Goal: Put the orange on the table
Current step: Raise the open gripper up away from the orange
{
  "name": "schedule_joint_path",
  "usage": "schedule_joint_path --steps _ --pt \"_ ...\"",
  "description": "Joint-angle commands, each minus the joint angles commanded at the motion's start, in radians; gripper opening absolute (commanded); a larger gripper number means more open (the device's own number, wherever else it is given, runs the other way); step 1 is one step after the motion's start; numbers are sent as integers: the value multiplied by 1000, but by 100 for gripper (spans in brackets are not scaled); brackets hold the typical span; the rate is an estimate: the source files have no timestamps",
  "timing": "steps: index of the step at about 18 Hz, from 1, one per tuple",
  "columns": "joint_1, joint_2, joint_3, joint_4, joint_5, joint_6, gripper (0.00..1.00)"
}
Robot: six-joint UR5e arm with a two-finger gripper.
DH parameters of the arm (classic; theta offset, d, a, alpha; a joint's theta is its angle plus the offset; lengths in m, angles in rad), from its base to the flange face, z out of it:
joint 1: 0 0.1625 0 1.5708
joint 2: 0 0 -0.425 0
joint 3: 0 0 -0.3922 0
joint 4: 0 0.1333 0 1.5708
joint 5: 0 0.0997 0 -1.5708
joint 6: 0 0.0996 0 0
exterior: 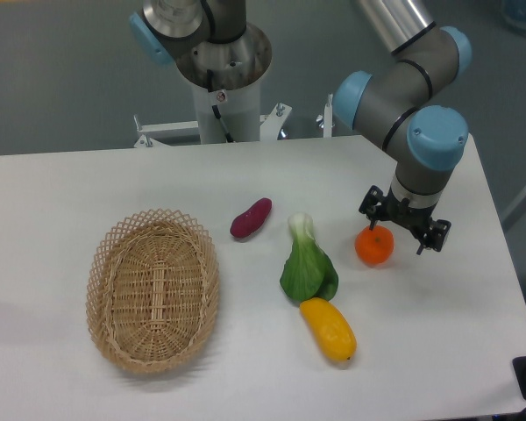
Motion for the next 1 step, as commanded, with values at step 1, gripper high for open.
schedule_joint_path --steps 1 --pt "0 0 0 2 0 0 98"
